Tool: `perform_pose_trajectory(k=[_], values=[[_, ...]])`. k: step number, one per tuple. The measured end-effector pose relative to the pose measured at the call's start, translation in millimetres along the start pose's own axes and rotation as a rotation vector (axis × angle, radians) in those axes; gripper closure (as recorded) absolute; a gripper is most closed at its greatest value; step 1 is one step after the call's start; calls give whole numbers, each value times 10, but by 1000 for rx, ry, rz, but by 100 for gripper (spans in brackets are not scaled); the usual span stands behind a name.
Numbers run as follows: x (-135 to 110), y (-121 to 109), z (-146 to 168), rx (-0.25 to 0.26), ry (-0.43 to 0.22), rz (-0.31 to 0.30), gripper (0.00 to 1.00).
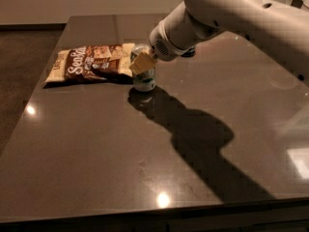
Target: Move 7up can near brown chip bag
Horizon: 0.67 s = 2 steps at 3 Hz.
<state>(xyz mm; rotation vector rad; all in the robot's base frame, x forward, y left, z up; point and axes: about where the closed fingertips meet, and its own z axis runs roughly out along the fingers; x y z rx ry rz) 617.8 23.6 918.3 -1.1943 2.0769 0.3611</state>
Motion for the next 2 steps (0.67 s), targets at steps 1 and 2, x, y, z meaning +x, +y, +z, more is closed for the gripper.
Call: perform_pose_trajectory(k=[1,2], values=[[26,11,42,1,-24,-8,12],[62,34,73,7,-33,-36,0]])
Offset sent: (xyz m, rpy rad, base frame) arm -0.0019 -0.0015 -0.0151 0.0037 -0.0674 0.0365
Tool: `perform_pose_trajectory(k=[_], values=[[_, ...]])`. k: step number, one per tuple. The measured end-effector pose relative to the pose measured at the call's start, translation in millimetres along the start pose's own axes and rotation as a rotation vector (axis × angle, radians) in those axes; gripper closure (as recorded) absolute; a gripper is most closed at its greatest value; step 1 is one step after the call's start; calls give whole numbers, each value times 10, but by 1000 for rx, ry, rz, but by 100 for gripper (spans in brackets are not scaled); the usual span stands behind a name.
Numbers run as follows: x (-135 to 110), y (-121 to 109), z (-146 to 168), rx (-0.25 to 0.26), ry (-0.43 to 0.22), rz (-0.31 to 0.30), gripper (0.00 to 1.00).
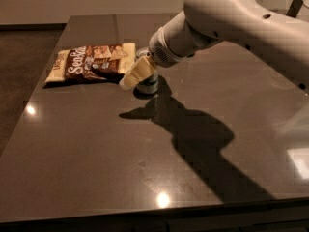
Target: Move 7up can near brown chip bag
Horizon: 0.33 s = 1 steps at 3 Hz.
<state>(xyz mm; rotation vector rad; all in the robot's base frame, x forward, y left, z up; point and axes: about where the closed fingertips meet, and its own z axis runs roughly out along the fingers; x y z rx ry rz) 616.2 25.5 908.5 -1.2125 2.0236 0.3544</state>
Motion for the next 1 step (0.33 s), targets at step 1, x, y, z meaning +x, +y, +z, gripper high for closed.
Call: perform_pose_trajectory(k=[1], values=[[0,1,0,0,0,0,0]])
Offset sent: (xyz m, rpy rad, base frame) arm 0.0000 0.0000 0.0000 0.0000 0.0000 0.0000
